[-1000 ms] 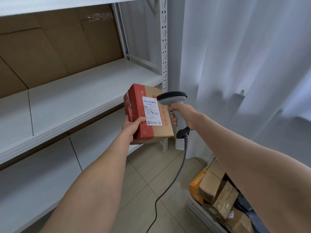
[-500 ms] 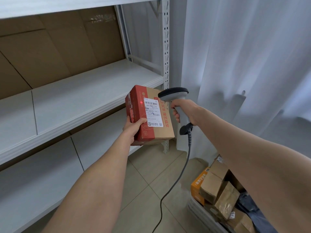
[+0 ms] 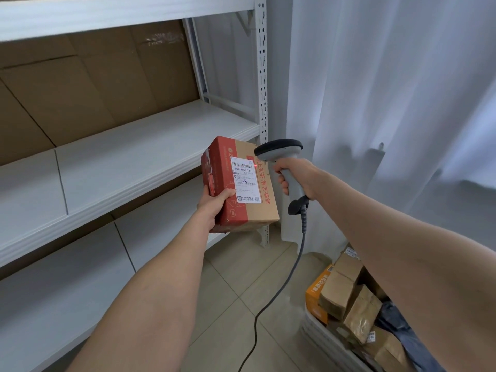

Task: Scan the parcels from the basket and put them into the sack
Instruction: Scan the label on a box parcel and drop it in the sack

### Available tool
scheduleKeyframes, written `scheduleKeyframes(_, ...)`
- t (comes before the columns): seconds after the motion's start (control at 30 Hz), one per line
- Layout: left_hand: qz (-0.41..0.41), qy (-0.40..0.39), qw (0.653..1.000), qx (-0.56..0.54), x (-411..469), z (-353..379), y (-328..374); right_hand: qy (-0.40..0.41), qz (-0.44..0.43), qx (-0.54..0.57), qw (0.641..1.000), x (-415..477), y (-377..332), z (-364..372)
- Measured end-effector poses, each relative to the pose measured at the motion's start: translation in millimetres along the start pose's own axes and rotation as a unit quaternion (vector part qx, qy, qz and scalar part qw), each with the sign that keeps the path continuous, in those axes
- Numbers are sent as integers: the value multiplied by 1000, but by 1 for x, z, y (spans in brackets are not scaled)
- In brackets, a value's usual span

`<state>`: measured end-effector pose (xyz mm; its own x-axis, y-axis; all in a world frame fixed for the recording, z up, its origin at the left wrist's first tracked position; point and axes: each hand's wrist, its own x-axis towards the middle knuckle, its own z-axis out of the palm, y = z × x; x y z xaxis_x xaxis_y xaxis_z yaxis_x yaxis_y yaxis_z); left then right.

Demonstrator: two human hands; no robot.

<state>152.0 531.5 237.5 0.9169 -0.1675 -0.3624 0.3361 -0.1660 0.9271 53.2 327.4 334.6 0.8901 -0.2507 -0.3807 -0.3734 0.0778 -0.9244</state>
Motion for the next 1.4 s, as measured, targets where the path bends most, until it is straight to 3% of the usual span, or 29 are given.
scheduleKeyframes(0.4, -9, 35, 999, -14, -63, 11, -1, -2, 24, 52, 998, -28, 28, -11)
scheduleKeyframes(0.67, -100, 107, 989, 13, -143, -10, -28, -10, 100, 0, 995, -56, 87, 2)
scheduleKeyframes(1.07, -188, 202, 961, -6, -239, -113, -91, -109, 137, -69, 982, -114, 142, 122)
scheduleKeyframes(1.4, -161, 264, 950, -45, -282, -266, -175, -162, 158, -77, 971, -156, 195, 282)
